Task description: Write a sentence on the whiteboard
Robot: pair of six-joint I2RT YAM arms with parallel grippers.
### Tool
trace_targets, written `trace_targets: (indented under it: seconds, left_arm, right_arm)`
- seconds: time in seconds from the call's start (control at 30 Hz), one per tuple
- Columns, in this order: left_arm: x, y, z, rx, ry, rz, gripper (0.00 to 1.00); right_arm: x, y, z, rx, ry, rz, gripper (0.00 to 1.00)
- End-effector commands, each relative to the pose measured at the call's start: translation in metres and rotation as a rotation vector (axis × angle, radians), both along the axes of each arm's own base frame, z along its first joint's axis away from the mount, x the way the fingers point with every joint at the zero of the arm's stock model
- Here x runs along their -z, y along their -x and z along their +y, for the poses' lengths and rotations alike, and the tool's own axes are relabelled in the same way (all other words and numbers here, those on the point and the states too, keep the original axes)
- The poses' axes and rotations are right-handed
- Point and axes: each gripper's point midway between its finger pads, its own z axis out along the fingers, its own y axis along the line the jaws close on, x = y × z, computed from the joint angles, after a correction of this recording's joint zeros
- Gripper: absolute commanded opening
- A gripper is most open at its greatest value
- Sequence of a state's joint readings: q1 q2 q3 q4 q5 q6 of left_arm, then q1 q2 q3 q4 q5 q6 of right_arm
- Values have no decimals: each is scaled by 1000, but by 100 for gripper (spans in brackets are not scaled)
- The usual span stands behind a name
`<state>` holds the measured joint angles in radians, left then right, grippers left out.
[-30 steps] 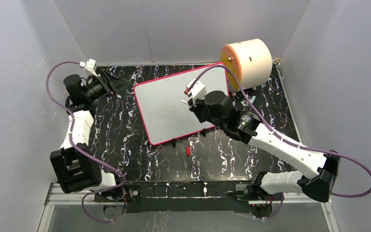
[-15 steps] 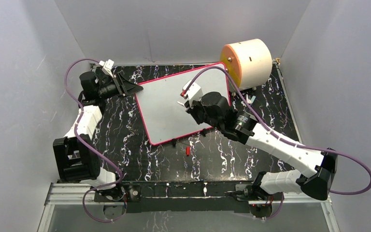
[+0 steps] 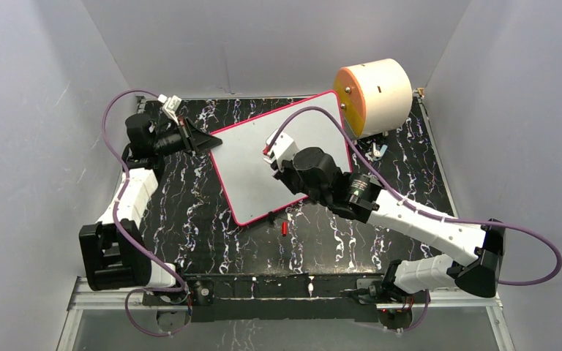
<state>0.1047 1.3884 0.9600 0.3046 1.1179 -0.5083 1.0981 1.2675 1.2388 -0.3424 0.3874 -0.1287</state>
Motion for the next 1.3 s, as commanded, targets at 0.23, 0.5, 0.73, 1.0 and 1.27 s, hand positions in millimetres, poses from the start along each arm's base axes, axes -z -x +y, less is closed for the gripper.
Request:
trace_targets:
  seconds: [0.23,0.5,0.73,1.0,1.27]
  left_arm:
    - [9,26,-6,20,-42,-42,0]
    - [15,23,-3,15,-77,-46,0]
    - [19,21,-1,1,-109,-48,0]
    - [22,19,2,-11,-133,-50,0]
    - [21,19,2,-17,-137,-54,0]
  right_arm:
    - [-39,12,21,-13,-104,-96,0]
    - [-43,11,38,-50,-118,-112,0]
    - [-49,6,51,-64,-124,-147,0]
    - [-59,5,70,-77,-127,-181,0]
    - [-46,-1,87,-54,-53,-161,0]
